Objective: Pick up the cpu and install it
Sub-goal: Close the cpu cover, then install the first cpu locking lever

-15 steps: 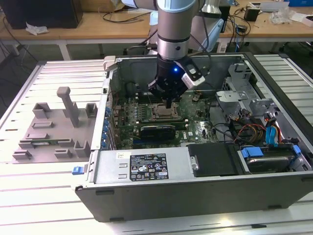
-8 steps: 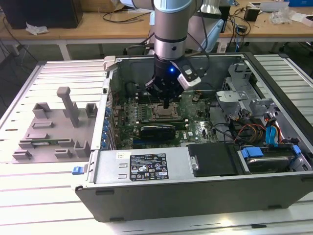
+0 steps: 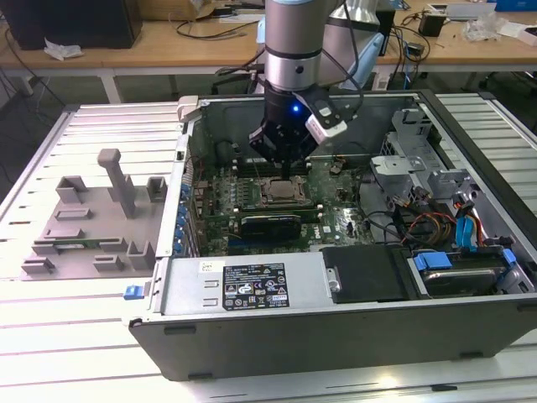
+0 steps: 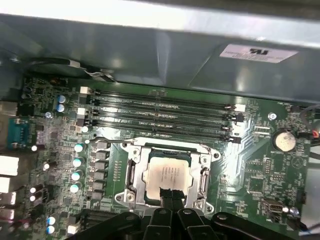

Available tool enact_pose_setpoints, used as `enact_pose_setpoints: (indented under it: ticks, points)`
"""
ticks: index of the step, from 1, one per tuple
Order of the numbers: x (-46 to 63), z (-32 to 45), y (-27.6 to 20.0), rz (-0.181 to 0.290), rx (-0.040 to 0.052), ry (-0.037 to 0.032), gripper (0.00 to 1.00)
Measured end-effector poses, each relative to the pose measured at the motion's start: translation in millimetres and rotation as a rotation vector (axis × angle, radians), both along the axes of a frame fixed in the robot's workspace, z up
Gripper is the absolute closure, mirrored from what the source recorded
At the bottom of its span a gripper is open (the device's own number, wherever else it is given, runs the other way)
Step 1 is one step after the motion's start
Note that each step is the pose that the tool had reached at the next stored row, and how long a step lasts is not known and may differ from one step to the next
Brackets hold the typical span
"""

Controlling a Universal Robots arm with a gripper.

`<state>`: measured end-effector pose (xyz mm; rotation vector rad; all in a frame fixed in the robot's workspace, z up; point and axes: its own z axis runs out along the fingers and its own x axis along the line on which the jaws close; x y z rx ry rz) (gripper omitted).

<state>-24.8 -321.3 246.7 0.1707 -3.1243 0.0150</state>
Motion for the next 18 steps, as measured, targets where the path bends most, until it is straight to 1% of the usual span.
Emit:
enact_pose_setpoints:
  ticks: [3, 5, 18]
  points:
    - [0.0, 6.8, 0.0, 0.000, -0.0012, 0.0000, 0.89]
    - [0.0, 8.7, 0.0, 0.000, -0.0018, 0.0000, 0.89]
    - [0.0, 9.4, 0.0, 0.000, -0.0018, 0.0000, 0.89]
